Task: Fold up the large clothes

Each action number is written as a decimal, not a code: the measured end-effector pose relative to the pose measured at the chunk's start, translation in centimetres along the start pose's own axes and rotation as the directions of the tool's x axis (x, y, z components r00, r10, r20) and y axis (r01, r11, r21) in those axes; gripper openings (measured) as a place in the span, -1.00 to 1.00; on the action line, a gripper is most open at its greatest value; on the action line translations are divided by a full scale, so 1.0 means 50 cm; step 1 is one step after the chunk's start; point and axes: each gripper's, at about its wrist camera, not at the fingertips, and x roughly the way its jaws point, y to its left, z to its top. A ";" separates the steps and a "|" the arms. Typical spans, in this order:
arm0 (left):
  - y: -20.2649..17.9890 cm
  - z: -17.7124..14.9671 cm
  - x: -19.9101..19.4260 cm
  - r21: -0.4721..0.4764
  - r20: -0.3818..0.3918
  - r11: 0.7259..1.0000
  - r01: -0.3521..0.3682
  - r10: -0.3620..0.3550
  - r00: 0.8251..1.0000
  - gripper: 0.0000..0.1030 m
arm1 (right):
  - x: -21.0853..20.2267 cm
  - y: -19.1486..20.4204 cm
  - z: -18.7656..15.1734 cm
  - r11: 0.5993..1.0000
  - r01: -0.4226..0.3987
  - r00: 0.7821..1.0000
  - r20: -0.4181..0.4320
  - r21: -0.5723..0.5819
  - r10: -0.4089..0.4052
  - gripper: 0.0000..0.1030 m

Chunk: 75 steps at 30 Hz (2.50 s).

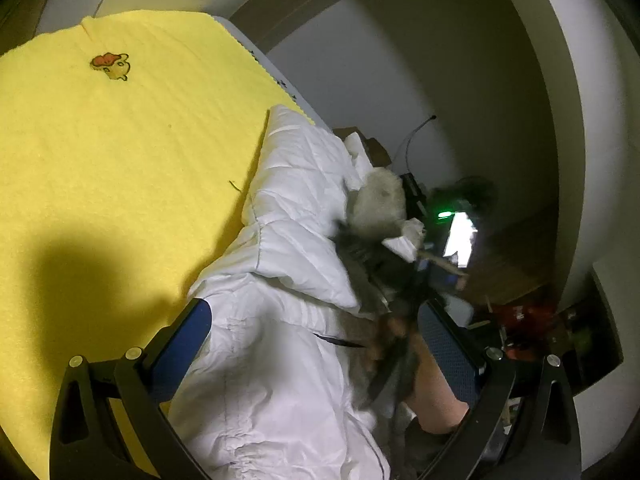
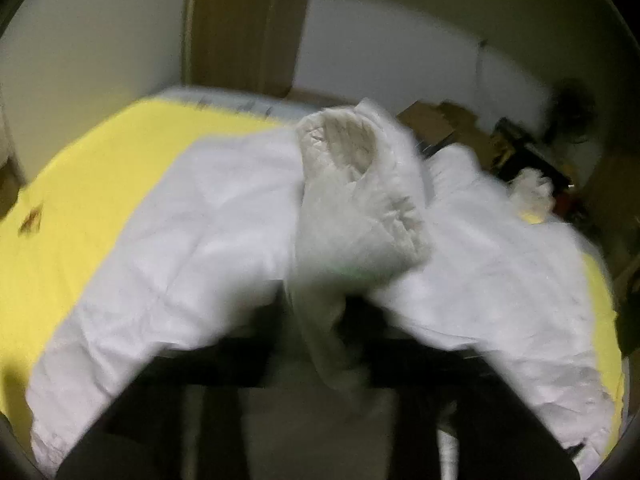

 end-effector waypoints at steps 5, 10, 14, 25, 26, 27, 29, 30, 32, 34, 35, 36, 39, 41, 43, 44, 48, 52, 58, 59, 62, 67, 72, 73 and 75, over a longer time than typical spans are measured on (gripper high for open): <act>-0.023 0.001 -0.010 0.013 0.002 0.999 0.035 -0.035 0.999 0.99 | -0.022 -0.022 -0.018 0.995 -0.097 0.995 -0.028 0.007 0.097 0.65; -0.121 0.030 0.011 0.082 -0.028 0.982 0.168 -0.166 0.986 0.99 | -0.222 -0.220 -0.031 0.882 -0.368 0.929 0.164 0.296 0.332 0.70; -0.207 0.047 0.137 0.073 -0.153 0.968 0.239 -0.226 0.962 0.99 | -0.321 -0.382 -0.087 0.817 -0.392 0.916 0.261 0.423 0.304 0.72; -0.158 0.097 0.432 -0.131 -0.193 0.988 0.079 -0.103 0.976 0.99 | -0.442 -0.585 -0.260 0.822 -0.258 0.942 0.320 0.508 0.098 0.72; -0.153 0.101 0.443 -0.118 -0.193 0.992 0.043 -0.066 0.979 0.99 | -0.443 -0.594 -0.267 0.821 -0.256 0.942 0.323 0.511 0.093 0.72; -0.147 0.104 0.452 -0.119 -0.191 0.993 0.028 -0.050 0.980 0.99 | -0.444 -0.605 -0.274 0.817 -0.257 0.940 0.328 0.515 0.090 0.72; -0.134 0.111 0.459 -0.129 -0.195 0.992 0.009 -0.034 0.980 0.97 | -0.448 -0.610 -0.286 0.813 -0.266 0.938 0.335 0.519 0.093 0.72; -0.131 0.113 0.458 -0.134 -0.192 0.991 0.006 -0.032 0.981 0.93 | -0.449 -0.616 -0.289 0.809 -0.272 0.936 0.337 0.521 0.098 0.72; -0.121 0.114 0.464 -0.139 -0.193 0.990 0.011 -0.038 0.980 0.76 | -0.446 -0.619 -0.293 0.803 -0.291 0.932 0.344 0.521 0.115 0.72; -0.117 0.114 0.465 -0.123 -0.203 0.992 0.003 -0.028 0.979 0.12 | -0.441 -0.618 -0.299 0.793 -0.312 0.928 0.346 0.523 0.138 0.72; -0.111 0.112 0.465 -0.116 -0.207 0.993 -0.027 0.002 0.978 -0.51 | -0.437 -0.617 -0.302 0.789 -0.320 0.927 0.345 0.524 0.147 0.72; -0.100 0.110 0.466 -0.123 -0.214 0.991 -0.043 0.016 0.977 -0.56 | -0.429 -0.616 -0.304 0.784 -0.329 0.925 0.347 0.526 0.156 0.72; -0.094 0.105 0.463 -0.119 -0.210 0.993 -0.024 -0.001 0.978 -0.71 | -0.428 -0.612 -0.310 0.780 -0.338 0.923 0.347 0.527 0.165 0.72; -0.102 0.103 0.451 -0.095 -0.201 0.995 -0.016 -0.003 0.980 -0.74 | -0.429 -0.611 -0.311 0.779 -0.337 0.923 0.348 0.528 0.164 0.72; -0.111 0.103 0.439 -0.073 -0.197 0.997 -0.017 0.002 0.980 -0.75 | -0.431 -0.609 -0.311 0.780 -0.340 0.922 0.351 0.525 0.166 0.72; -0.114 0.103 0.426 -0.064 -0.192 0.998 -0.012 0.000 0.981 -0.75 | -0.436 -0.609 -0.312 0.780 -0.341 0.921 0.355 0.524 0.164 0.72; -0.119 0.114 0.377 -0.035 -0.158 0.999 0.017 -0.022 0.987 -0.74 | -0.468 -0.605 -0.309 0.794 -0.340 0.911 0.385 0.504 0.146 0.72; -0.057 0.101 0.393 -0.092 -0.237 0.995 -0.028 0.005 0.972 -0.70 | -0.470 -0.582 -0.303 0.826 -0.312 0.916 0.380 0.470 0.130 0.72; -0.066 0.099 0.372 -0.106 -0.206 0.994 0.041 -0.062 0.976 0.00 | -0.405 -0.587 -0.301 0.845 -0.194 0.967 0.244 0.498 0.078 0.79; -0.084 0.102 0.354 -0.078 -0.174 0.996 0.053 -0.066 0.983 0.45 | -0.391 -0.600 -0.299 0.836 -0.183 0.971 0.229 0.517 0.070 0.79; -0.145 0.102 0.297 0.044 -0.072 0.996 0.073 -0.070 0.995 0.86 | -0.355 -0.642 -0.268 0.789 -0.239 0.962 0.250 0.565 0.112 0.79; -0.200 0.073 0.240 0.139 -0.053 0.987 0.077 -0.070 0.996 0.86 | -0.217 -0.633 -0.198 0.751 -0.392 0.920 0.227 0.532 0.319 0.80; -0.195 0.041 0.178 0.143 -0.097 0.987 0.073 -0.060 0.993 0.86 | -0.001 -0.662 -0.287 0.679 -0.241 0.923 -0.052 0.694 0.380 0.52; -0.190 0.038 0.166 0.137 -0.107 0.987 0.081 -0.067 0.992 0.86 | -0.011 -0.670 -0.291 0.683 -0.237 0.930 -0.040 0.691 0.364 0.49; -0.173 0.031 0.132 0.129 -0.144 0.987 0.099 -0.080 0.986 0.86 | -0.049 -0.677 -0.291 0.670 -0.281 0.929 0.019 0.687 0.370 0.51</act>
